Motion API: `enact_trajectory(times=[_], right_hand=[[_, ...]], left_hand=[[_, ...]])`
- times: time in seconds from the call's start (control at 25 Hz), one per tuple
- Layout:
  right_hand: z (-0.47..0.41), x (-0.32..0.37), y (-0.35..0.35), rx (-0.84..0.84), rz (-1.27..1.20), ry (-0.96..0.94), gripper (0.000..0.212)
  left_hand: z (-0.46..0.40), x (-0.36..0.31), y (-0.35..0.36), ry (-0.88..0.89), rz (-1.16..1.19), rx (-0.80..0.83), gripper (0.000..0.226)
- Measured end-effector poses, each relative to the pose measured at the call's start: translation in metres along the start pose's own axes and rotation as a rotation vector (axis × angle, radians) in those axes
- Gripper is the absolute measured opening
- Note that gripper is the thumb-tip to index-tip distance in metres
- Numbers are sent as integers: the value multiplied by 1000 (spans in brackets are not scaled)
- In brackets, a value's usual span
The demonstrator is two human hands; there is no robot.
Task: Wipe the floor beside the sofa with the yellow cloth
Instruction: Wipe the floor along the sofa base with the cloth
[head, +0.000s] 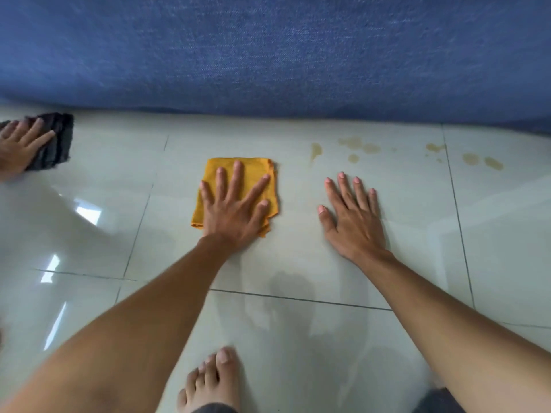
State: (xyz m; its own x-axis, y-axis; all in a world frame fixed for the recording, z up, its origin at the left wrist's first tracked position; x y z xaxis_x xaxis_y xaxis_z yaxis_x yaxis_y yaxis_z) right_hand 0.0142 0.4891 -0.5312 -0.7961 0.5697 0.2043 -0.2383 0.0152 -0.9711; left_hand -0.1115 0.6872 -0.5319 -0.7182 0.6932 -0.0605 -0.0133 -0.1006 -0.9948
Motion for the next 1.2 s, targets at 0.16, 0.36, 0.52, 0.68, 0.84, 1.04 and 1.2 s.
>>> enact_trajectory(times=[0.16, 0.36, 0.52, 0.68, 0.84, 1.04, 1.2], right_hand=[[2, -1, 0, -31, 16, 10, 63], [10, -15, -10, -181, -71, 5, 66], [36, -66, -17, -209, 23, 150, 62], [37, -74, -14, -202, 73, 198, 62], [45, -79, -20, -263, 42, 290, 61], [51, -94, -36, -387, -198, 246, 58], [58, -95, -36, -295, -222, 183, 53]], left_hand=[[-34, 87, -3, -228, -3, 28, 56], [-96, 95, -5, -398, 34, 32, 56], [-117, 43, -2, -344, 27, 30, 58], [-117, -62, 1, -217, 26, 42, 59], [-94, -171, 6, -23, 57, 76, 59], [-37, -234, 9, 147, 54, 76, 59], [12, -210, 8, 201, 64, 63, 57]])
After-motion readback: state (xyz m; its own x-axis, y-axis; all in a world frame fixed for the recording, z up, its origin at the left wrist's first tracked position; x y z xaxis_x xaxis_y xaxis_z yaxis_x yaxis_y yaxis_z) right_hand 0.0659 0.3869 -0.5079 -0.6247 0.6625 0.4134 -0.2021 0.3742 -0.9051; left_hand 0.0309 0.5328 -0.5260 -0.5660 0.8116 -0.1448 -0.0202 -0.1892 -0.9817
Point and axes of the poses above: each hand's wrist, its own z-axis away from the middle knuckle, its own y-axis out of the palm, x = y × z, the point moved 9 cm from there along -z, towards the middle knuckle, and after that the axes turned 15 degrees about -y, right-handed, at the moved point
